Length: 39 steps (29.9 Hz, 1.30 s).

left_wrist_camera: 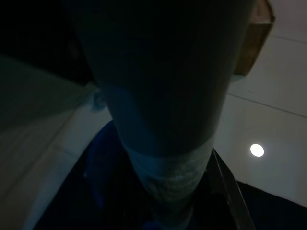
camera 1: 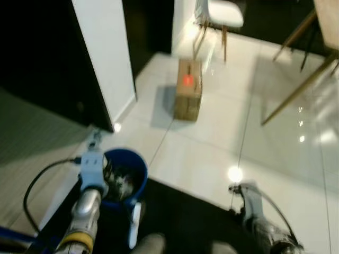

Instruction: Sweep floor

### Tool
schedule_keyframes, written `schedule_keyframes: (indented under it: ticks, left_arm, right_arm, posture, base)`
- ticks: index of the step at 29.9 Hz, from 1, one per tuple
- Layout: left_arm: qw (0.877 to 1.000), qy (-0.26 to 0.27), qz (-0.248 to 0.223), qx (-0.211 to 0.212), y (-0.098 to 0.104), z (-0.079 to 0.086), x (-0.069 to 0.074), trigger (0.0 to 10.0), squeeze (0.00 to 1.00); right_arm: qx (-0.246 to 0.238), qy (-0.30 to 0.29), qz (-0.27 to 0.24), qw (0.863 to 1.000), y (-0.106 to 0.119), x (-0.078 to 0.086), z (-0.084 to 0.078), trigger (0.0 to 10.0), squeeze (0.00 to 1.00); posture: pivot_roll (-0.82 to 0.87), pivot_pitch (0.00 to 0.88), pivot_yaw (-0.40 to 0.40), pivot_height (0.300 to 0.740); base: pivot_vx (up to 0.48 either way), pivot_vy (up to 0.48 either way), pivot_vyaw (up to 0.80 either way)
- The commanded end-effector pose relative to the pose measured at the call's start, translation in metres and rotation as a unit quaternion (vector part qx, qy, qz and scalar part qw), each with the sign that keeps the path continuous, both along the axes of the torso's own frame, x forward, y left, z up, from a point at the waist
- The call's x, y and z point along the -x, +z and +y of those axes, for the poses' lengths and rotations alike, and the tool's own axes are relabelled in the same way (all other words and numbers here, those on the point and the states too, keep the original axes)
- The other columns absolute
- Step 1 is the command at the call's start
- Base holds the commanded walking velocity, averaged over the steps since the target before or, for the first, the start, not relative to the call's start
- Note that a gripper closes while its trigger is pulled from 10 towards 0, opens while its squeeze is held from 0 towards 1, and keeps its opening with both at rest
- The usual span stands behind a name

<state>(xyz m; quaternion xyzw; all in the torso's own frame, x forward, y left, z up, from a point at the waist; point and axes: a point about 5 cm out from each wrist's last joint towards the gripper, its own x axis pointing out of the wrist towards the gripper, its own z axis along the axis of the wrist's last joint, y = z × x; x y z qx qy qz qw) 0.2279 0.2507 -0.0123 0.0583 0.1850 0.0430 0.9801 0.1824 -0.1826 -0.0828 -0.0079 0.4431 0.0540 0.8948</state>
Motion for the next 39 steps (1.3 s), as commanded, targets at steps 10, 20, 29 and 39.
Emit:
schedule_keyframes:
  ticks: [10, 20, 29, 39]
  left_arm:
    - [0.999, 0.0, 0.032, -0.003, -0.009, 0.004, 0.011, 10.0, 0.0]
    - [0.999, -0.019, 0.045, 0.009, -0.013, 0.0, 0.013, 10.0, 0.0]
    - [0.993, -0.101, 0.064, 0.006, -0.013, -0.002, 0.018, 10.0, 0.0]
    - [0.954, -0.295, 0.029, -0.043, 0.02, -0.002, 0.0, 10.0, 0.0]
  right_arm:
    - [0.0, 0.001, -0.006, 1.0, 0.002, -0.004, -0.002, 10.0, 0.0]
    - [-0.003, -0.001, -0.002, 1.0, 0.001, -0.003, -0.002, 10.0, 0.0]
    - [-0.006, -0.001, -0.001, 1.0, 0.002, -0.004, -0.001, 10.0, 0.0]
    - [-0.006, -0.001, -0.002, 1.0, 0.003, -0.006, -0.002, 10.0, 0.0]
  posture:
    - [0.12, 0.0, -0.1, 0.74]
    - [0.13, 0.0, -0.1, 0.74]
    - [0.13, 0.0, -0.104, 0.74]
    - [0.14, 0.0, -0.103, 0.74]
  base:
    - [0.0, 0.0, 0.8]
    - [0.0, 0.0, 0.8]
    - [0.0, 0.0, 0.8]
    - [0.0, 0.0, 0.8]
